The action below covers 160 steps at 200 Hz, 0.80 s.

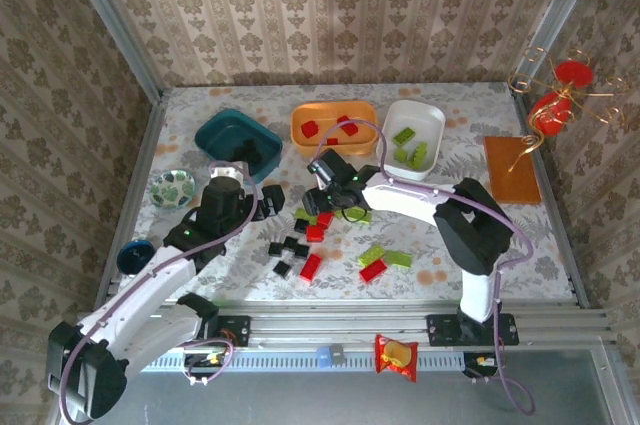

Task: Sort the legos into containers by color
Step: Pick up the lego from the bottom-center of the table.

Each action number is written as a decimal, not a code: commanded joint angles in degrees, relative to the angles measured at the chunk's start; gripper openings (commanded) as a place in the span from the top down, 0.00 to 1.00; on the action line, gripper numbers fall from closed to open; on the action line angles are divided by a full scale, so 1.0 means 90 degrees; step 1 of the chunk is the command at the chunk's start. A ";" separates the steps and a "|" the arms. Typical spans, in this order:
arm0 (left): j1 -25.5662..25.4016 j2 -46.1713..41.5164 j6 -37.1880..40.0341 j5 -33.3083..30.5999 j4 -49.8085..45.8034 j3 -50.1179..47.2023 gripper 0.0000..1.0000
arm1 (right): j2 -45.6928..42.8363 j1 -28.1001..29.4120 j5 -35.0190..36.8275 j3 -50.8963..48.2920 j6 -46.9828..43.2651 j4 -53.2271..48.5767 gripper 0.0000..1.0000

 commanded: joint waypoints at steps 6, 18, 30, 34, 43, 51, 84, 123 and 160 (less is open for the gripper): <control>-0.0049 0.0070 -0.0059 -0.0104 -0.0197 -0.0127 0.00 | 0.0289 0.0001 -0.0161 0.0187 -0.0178 -0.0559 0.62; -0.0049 0.0099 -0.0059 -0.0076 -0.0149 -0.0146 0.00 | 0.0253 -0.0001 -0.0122 0.0105 -0.0194 -0.0604 0.67; -0.0040 0.0137 -0.0050 -0.0089 -0.0111 -0.0157 0.00 | 0.0162 -0.0002 -0.0041 -0.0042 -0.0217 -0.0656 0.71; -0.0039 0.0150 -0.0050 -0.0103 -0.0122 -0.0157 0.00 | 0.0116 0.0004 -0.0013 -0.0095 -0.0219 -0.0677 0.72; -0.0032 0.0178 -0.0023 -0.0113 -0.0116 -0.0153 0.00 | 0.0011 0.0004 0.0021 -0.0246 -0.0242 -0.0718 0.74; -0.0025 0.0208 -0.0011 -0.0114 -0.0112 -0.0148 0.00 | -0.0102 0.0006 0.0055 -0.0399 -0.0255 -0.0740 0.76; -0.0001 0.0304 -0.0001 -0.0090 -0.0031 -0.0195 0.00 | -0.0621 0.0002 0.0250 -0.1116 -0.0171 -0.0725 0.79; 0.0024 0.0351 0.0019 -0.0075 0.0002 -0.0216 0.00 | -0.1151 0.0130 0.0395 -0.1514 -0.0079 -0.0555 0.65; 0.0096 0.0280 0.0028 -0.0069 -0.0012 -0.0254 0.00 | -0.1271 0.0413 0.0794 -0.1495 -0.0177 -0.0586 0.27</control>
